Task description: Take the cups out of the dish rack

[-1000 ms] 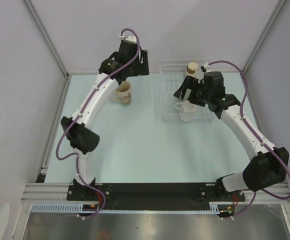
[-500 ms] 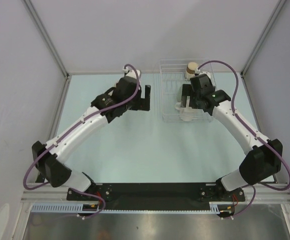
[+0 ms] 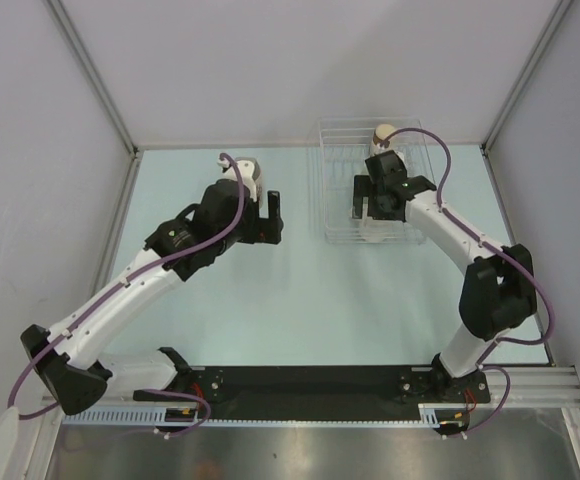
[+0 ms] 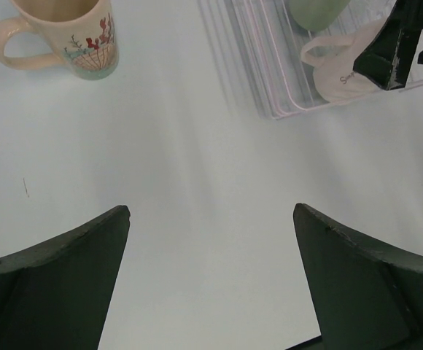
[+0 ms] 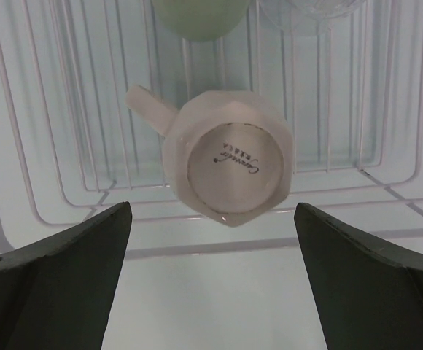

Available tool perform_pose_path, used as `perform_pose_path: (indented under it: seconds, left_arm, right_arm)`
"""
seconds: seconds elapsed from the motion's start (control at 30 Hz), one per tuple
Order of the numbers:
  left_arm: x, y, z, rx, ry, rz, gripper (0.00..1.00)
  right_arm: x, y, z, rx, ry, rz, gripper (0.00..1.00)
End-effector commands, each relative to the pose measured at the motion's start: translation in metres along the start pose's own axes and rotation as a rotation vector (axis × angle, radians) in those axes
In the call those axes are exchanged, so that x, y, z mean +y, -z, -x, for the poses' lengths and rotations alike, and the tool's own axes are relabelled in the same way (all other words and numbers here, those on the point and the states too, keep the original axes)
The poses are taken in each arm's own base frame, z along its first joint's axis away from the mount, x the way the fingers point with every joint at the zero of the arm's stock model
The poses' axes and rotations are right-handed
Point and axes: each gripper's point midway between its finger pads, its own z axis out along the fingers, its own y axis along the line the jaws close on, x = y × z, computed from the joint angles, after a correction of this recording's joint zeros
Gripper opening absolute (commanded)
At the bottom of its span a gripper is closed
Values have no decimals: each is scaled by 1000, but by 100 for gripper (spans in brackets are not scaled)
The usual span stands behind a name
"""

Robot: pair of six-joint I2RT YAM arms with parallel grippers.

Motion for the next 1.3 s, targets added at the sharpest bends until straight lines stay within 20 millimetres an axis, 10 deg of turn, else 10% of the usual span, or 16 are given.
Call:
perform_pose_path:
  seconds: [0.0,0.63,0.87,0.9,1.27]
  left_arm:
    - [6,3,-7,12,8,17,100]
    - [10,-4,-27,54,18,34,100]
    - [10,-8,-31,61,22,32,100]
    - [8,-9,-31,63,20,28,100]
    - [6,-14,-34,73,17,19,100]
  right_arm:
    - [5,-11,23,-52,-52,16,100]
    - [6,-56,6,27,-115,29,97]
    - [7,-57,-2,49,-123,36,28]
    - [6,-57,-3,53,-124,33,0]
    - [6,-52,-10,54,-117,-1,0]
